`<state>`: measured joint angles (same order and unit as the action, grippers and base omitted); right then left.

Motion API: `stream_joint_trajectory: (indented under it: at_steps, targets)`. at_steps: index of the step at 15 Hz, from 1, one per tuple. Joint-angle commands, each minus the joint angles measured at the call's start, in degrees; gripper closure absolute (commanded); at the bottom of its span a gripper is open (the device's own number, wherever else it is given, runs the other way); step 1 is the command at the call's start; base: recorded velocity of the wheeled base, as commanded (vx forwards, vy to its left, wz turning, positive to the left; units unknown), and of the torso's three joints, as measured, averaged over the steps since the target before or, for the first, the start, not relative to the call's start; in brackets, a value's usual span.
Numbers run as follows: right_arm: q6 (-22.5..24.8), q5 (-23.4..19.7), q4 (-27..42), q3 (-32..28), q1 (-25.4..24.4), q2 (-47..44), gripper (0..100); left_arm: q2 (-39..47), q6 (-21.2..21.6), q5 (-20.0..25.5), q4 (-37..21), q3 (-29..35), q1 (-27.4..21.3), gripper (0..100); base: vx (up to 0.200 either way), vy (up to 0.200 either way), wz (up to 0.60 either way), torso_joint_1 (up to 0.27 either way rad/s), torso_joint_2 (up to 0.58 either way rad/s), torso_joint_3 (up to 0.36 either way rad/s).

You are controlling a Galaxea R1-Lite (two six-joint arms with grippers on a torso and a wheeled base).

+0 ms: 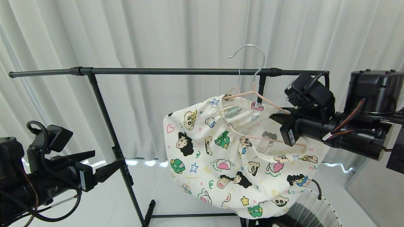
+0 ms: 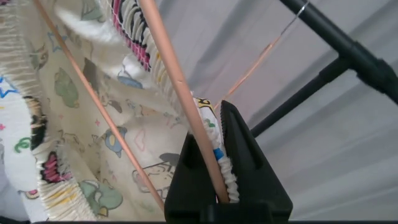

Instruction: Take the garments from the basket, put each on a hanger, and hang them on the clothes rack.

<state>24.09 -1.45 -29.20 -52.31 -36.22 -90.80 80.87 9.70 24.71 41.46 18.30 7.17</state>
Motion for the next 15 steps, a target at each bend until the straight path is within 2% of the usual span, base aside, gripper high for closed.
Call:
stream_joint_trajectory:
  at_steps: [1, 2, 3, 4, 5, 7, 9, 11, 13, 14, 15]
  targets:
    - [-0.01, 3.03, 0.9, 0.01, -0.26, -1.93, 100, -1.24, -0.74, -3.27, 0.11, 1.13, 0.04, 0, 0.0, 0.0, 0.0, 0.0, 0.0, 0.0]
    - [-0.36, 6.55, 3.01, -0.07, -0.52, -2.46, 100, -1.33, -2.76, -7.04, 0.11, 1.74, 0.04, 0, 0.0, 0.0, 0.0, 0.0, 0.0, 0.0]
    - [-1.15, 8.31, 4.59, -0.16, -0.96, -2.72, 100, -1.51, -4.17, -9.51, 0.11, 2.09, 0.04, 0, 0.0, 0.0, 0.0, 0.0, 0.0, 0.0]
    - [-5.81, 11.65, 8.89, -0.51, -3.07, -3.6, 100, -3.09, -6.01, -16.89, 0.11, 2.71, -0.66, 0, 0.0, 0.0, 0.0, 0.0, 0.0, 0.0]
    - [-8.8, 14.02, 10.83, -1.04, -4.48, -4.48, 100, -3.88, -6.1, -20.14, 0.11, 2.88, -0.93, 0, 0.0, 0.0, 0.0, 0.0, 0.0, 0.0]
    - [-15.3, 16.66, 11.88, -3.06, -7.29, -7.47, 100, -4.76, -5.92, -27.0, 0.11, 2.97, -0.93, 0, 0.0, 0.0, 0.0, 0.0, 0.0, 0.0]
    - [-19.87, 16.92, 12.67, -6.66, -8.96, -10.89, 100, -4.58, -4.61, -33.32, 0.11, 2.71, -0.93, 0, 0.0, 0.0, 0.0, 0.0, 0.0, 0.0]
    - [-24.18, 17.89, 15.66, -10.44, -10.01, -13.71, 100, -4.85, -3.29, -34.55, 0.11, 2.62, -1.72, 0, 0.0, 0.0, 0.0, 0.0, 0.0, 0.0]
    - [-29.1, 22.02, 18.47, -13.43, -10.89, -15.2, 100, -5.55, -2.94, -35.08, 0.11, 2.8, -3.21, 0, 0.0, 0.0, 0.0, 0.0, 0.0, 0.0]
    - [-29.89, 22.81, 19.18, -13.78, -10.98, -15.02, 100, -5.64, -2.32, -35.35, 0.11, 2.88, -3.48, 0, 0.0, 0.0, 0.0, 0.0, 0.0, 0.0]
    - [-30.42, 23.86, 21.2, -13.87, -11.33, -13.88, 100, -6.25, 0.49, -35.78, 0.11, 3.24, -3.48, 0, 0.0, 0.0, 0.0, 0.0, 0.0, 0.0]
